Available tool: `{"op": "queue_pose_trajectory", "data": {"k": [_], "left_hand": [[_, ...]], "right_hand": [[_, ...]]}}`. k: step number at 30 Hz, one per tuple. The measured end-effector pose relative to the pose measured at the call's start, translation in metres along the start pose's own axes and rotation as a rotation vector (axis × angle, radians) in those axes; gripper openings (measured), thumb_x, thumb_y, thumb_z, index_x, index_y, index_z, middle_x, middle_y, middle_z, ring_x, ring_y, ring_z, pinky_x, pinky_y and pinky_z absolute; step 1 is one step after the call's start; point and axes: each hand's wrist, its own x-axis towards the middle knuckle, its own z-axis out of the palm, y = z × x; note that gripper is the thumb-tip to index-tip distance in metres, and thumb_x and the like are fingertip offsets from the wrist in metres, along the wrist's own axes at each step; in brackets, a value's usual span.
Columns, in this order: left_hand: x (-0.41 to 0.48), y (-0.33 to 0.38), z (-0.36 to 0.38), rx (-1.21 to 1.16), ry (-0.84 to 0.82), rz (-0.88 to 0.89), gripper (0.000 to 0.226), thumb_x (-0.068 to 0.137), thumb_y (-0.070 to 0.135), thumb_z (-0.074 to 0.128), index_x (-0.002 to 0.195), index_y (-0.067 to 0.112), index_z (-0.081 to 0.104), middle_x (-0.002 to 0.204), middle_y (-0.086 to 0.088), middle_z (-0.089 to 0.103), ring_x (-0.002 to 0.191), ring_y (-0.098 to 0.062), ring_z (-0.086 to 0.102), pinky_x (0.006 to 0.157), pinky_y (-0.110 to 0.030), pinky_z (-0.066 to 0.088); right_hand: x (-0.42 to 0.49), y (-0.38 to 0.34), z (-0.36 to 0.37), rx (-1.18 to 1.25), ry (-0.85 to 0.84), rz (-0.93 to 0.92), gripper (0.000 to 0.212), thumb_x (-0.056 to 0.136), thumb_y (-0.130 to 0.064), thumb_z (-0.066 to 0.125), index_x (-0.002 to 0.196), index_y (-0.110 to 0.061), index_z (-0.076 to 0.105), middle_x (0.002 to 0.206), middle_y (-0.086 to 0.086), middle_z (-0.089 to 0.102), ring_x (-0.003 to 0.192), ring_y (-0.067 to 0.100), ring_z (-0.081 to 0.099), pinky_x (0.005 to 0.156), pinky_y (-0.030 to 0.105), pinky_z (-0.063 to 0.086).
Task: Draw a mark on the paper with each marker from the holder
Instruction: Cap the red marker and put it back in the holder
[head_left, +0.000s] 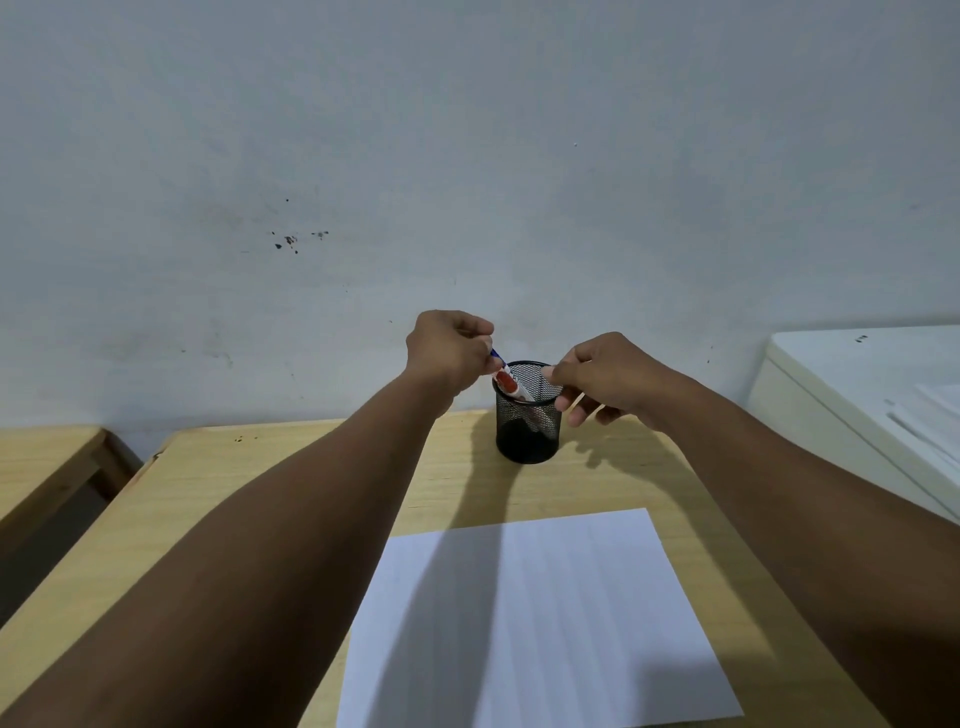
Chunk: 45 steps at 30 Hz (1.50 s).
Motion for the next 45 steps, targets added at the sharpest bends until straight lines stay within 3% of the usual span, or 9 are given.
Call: {"op": "queue_pose_trajectory", "data": {"k": [7,13,16,18,22,25,28,37,45], "left_hand": [[-0.013,0.033,-0.032,0.000,0.019,0.128,0.011,0.091,-0.001,0.066,0.092,0.008,0.072,0.090,-0.013,0.071,0.068,-0.026,0.076,0.082,-0.037,0.065],[-0.045,0.051,-0.077,-0.099,-0.029,0.198,0.009,0.093,-0.004,0.065,0.097,0.002,0.071,0.094,-0.021,0.067,0.070,-0.027,0.075,0.082,-0.033,0.064],[-0.061,0.053,-0.103,-0.193,-0.080,0.202,0.008,0.092,-0.005,0.066,0.097,0.000,0.071,0.095,-0.023,0.065,0.071,-0.028,0.075,0.079,-0.029,0.063],[-0.070,0.051,-0.117,-0.248,-0.099,0.194,0.008,0.091,-0.006,0.067,0.097,-0.001,0.070,0.094,-0.023,0.065,0.070,-0.027,0.075,0.077,-0.027,0.062],[-0.083,0.041,-0.145,-0.133,-0.123,0.215,0.017,0.091,-0.005,0.067,0.108,-0.003,0.070,0.090,-0.019,0.068,0.067,-0.023,0.074,0.076,-0.027,0.063],[-0.087,0.027,-0.162,0.230,-0.090,0.273,0.018,0.089,0.001,0.072,0.106,0.006,0.077,0.098,-0.016,0.075,0.071,-0.025,0.078,0.075,-0.031,0.064],[-0.090,0.010,-0.170,0.384,-0.042,0.271,0.010,0.087,0.014,0.077,0.096,0.012,0.081,0.087,-0.010,0.080,0.072,-0.021,0.080,0.080,-0.044,0.063],[-0.112,-0.033,-0.169,0.019,-0.143,0.105,0.024,0.092,0.011,0.073,0.104,-0.009,0.075,0.085,-0.018,0.071,0.065,-0.024,0.068,0.062,-0.023,0.059],[-0.127,-0.070,-0.152,-0.045,-0.284,-0.012,0.024,0.089,0.012,0.076,0.099,-0.009,0.076,0.081,-0.015,0.071,0.066,-0.023,0.069,0.068,-0.026,0.061]], "right_hand": [[-0.003,-0.021,0.014,-0.003,0.092,-0.087,0.015,0.092,-0.027,0.072,0.095,-0.013,0.068,0.086,0.005,0.072,0.069,0.020,0.068,0.052,0.025,0.046],[-0.017,-0.048,0.038,-0.158,0.125,-0.275,0.046,0.086,-0.036,0.077,0.130,-0.027,0.067,0.128,0.000,0.059,0.116,0.020,0.057,0.090,0.032,0.045],[-0.023,-0.058,0.053,-0.243,0.111,-0.342,0.034,0.085,-0.045,0.076,0.117,-0.035,0.071,0.131,-0.005,0.065,0.124,0.019,0.058,0.107,0.045,0.044],[-0.026,-0.063,0.062,-0.254,0.104,-0.390,0.021,0.086,-0.041,0.076,0.104,-0.030,0.074,0.113,-0.006,0.072,0.111,0.019,0.063,0.101,0.043,0.048],[-0.042,-0.073,0.073,-0.239,0.033,-0.471,0.012,0.088,-0.031,0.079,0.095,-0.022,0.078,0.074,-0.003,0.067,0.072,0.016,0.056,0.066,0.029,0.042],[-0.050,-0.077,0.077,-0.224,-0.038,-0.477,0.013,0.087,-0.032,0.080,0.096,-0.022,0.080,0.082,0.008,0.078,0.072,0.016,0.062,0.066,0.029,0.043],[-0.059,-0.079,0.078,-0.148,-0.145,-0.421,0.017,0.088,-0.026,0.081,0.101,-0.015,0.080,0.088,0.010,0.080,0.072,0.013,0.072,0.068,0.030,0.046],[-0.076,-0.062,0.088,0.678,-0.289,-0.094,0.015,0.090,-0.019,0.076,0.103,-0.011,0.073,0.081,0.007,0.074,0.063,0.016,0.072,0.058,0.026,0.049],[-0.076,-0.041,0.131,0.468,-0.316,-0.047,0.018,0.096,-0.027,0.070,0.088,-0.011,0.067,0.063,0.005,0.066,0.047,0.013,0.061,0.048,0.023,0.038]]}}
